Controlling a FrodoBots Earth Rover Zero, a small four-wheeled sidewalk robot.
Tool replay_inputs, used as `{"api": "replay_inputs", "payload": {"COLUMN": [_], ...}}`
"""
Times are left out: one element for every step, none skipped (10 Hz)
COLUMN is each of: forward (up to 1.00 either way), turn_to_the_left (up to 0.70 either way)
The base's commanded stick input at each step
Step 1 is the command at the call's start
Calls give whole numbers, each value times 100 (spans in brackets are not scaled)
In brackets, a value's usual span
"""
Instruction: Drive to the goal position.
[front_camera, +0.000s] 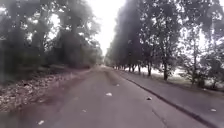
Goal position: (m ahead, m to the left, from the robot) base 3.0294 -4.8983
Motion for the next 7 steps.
{"api": "replay_inputs", "payload": {"forward": [85,85,85,85,85,85,85], "turn_to_the_left": [0,0,0,0,0,0,0]}}
